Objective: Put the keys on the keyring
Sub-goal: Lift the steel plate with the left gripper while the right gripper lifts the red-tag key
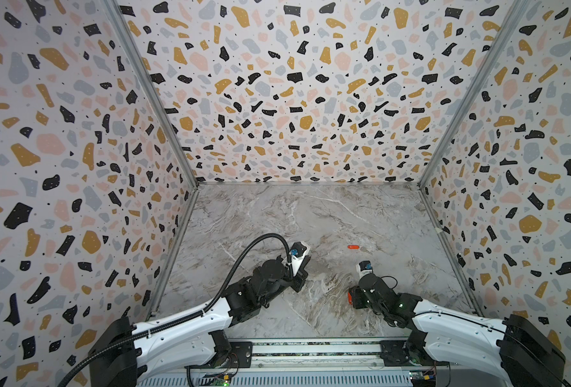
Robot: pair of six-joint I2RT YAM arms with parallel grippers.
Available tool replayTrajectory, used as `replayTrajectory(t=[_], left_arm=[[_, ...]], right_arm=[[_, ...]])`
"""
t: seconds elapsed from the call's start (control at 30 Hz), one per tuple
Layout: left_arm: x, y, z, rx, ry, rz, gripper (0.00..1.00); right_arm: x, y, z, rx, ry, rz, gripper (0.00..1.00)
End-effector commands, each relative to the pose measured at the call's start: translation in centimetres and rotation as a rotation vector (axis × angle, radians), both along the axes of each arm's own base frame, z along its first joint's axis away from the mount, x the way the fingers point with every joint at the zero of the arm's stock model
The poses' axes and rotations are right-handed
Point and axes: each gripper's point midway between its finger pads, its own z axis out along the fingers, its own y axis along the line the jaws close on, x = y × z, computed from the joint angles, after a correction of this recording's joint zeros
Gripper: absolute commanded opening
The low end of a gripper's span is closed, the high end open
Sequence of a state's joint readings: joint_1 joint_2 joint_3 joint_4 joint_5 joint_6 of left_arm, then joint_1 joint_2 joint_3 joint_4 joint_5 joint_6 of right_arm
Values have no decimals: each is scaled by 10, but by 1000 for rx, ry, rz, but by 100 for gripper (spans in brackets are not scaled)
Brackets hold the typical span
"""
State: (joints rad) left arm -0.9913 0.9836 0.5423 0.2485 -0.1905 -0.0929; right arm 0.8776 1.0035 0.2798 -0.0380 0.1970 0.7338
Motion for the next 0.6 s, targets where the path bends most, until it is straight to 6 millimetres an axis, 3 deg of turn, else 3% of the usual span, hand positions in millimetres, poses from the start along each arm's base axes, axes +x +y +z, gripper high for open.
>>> replayTrajectory(t=[0.0, 0.57], left_arm=[[2, 2, 11, -44, -33, 15, 0], [2, 3, 10, -42, -34, 14, 0]], right_arm=[[8, 3, 11, -22, -35, 4, 23], [12, 13, 8, -36, -30, 36, 14]])
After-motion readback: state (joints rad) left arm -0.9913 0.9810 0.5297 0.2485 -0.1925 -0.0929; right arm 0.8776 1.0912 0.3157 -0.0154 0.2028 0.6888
